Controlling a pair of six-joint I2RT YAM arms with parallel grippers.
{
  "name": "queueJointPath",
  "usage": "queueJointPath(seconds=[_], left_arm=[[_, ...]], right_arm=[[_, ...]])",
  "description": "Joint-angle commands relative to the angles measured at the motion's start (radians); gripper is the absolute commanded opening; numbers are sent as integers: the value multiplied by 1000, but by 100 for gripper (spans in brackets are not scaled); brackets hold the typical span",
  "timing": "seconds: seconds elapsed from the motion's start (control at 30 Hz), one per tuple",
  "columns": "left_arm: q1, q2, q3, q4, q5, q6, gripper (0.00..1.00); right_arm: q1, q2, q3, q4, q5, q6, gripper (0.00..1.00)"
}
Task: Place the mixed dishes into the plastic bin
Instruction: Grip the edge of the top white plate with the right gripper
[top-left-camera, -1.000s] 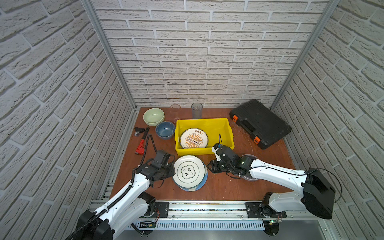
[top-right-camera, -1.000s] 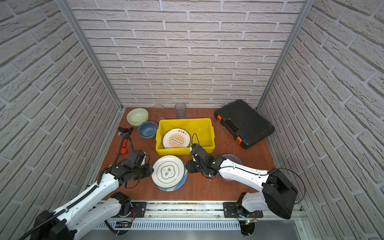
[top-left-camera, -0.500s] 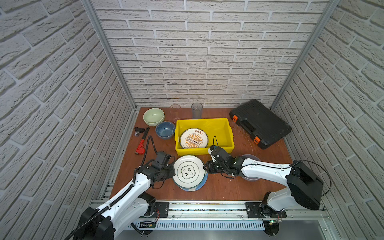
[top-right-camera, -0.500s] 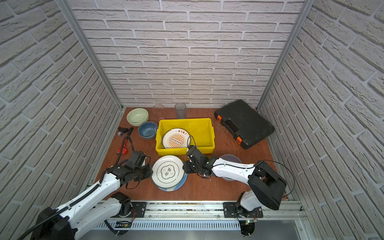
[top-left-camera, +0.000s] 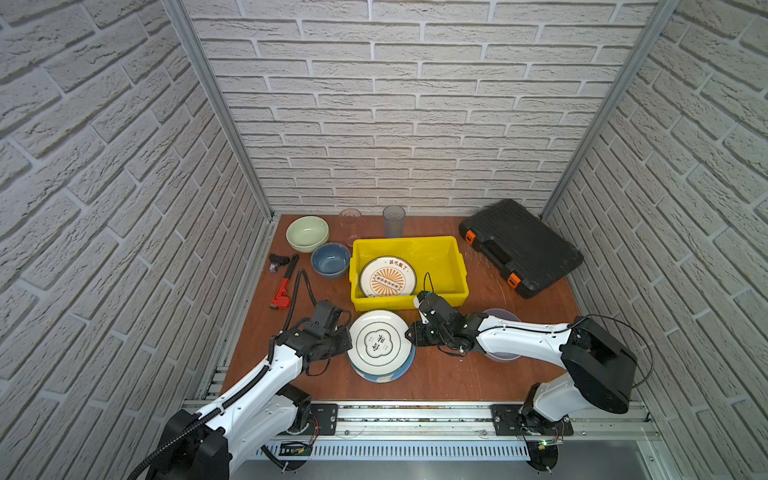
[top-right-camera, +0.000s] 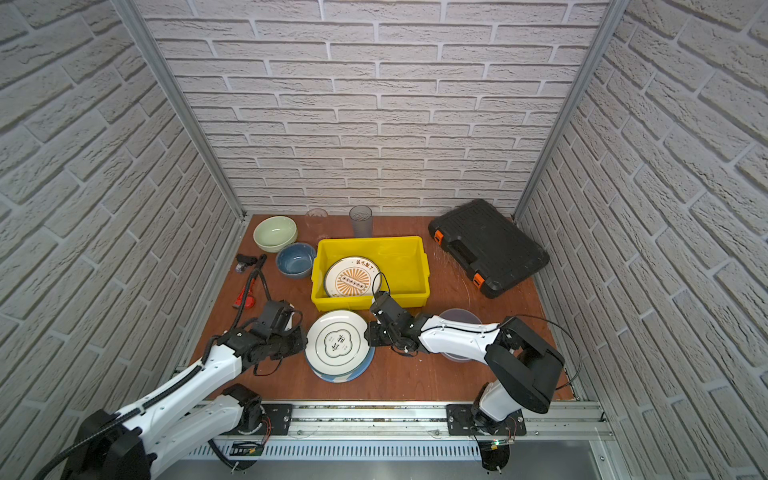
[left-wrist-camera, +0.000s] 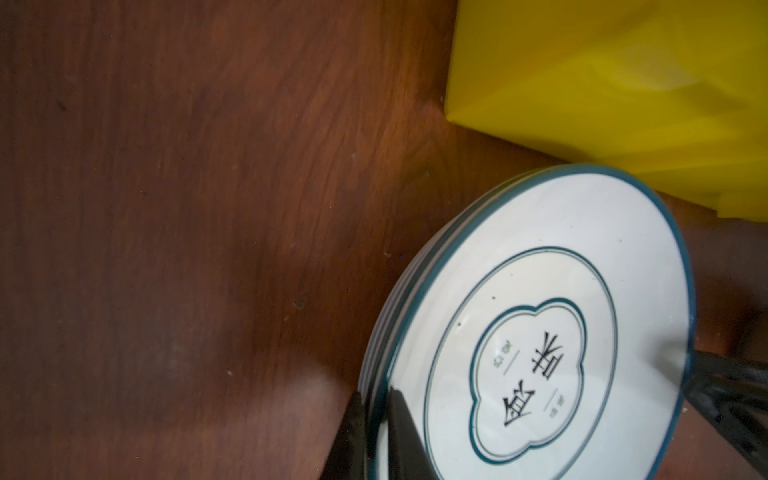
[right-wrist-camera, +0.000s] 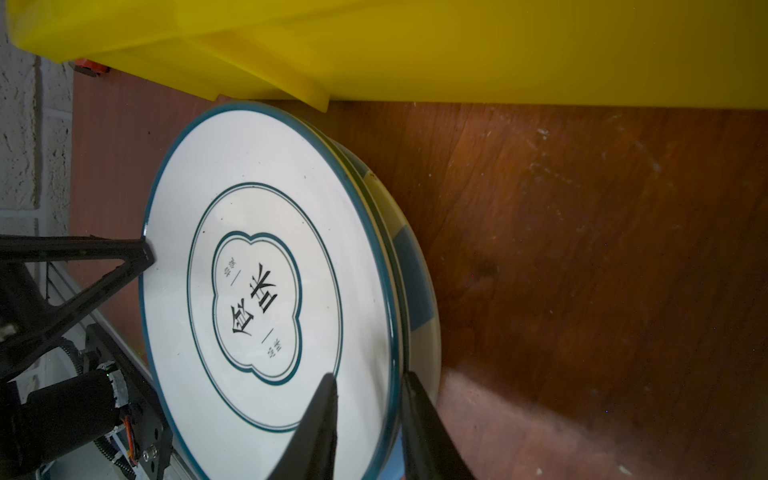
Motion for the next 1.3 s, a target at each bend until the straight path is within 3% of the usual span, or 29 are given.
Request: queueJointPath(seconds=[0.0, 0.8, 1.27], left_arm=[[-6, 12, -25, 14, 5, 3, 13], [-9, 55, -66, 37, 28, 11, 9], [-24, 87, -78, 68, 41, 12, 8]], right_arm=[[9, -2, -11, 52, -12, 10, 27], [10, -89, -32, 43, -24, 8, 21], [8, -44, -28, 90, -67, 17, 23]])
